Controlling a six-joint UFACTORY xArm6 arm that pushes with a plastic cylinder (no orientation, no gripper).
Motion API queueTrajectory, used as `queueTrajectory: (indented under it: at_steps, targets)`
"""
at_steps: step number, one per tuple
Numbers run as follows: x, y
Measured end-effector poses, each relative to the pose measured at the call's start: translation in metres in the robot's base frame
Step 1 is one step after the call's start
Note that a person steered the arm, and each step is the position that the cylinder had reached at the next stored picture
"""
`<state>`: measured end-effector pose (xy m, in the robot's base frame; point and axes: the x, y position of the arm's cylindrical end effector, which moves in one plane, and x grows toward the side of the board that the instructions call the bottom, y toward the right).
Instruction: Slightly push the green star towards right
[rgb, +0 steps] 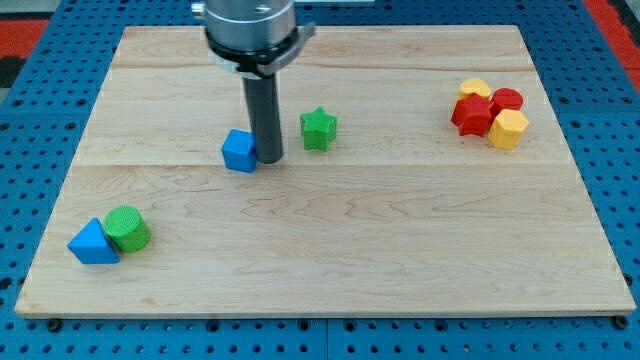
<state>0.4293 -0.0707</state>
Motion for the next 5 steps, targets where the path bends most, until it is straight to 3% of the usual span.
queueTrajectory:
  at_steps: [2, 5]
  targets:
    - [-0.024, 0.066]
    - [-0.075, 0.027]
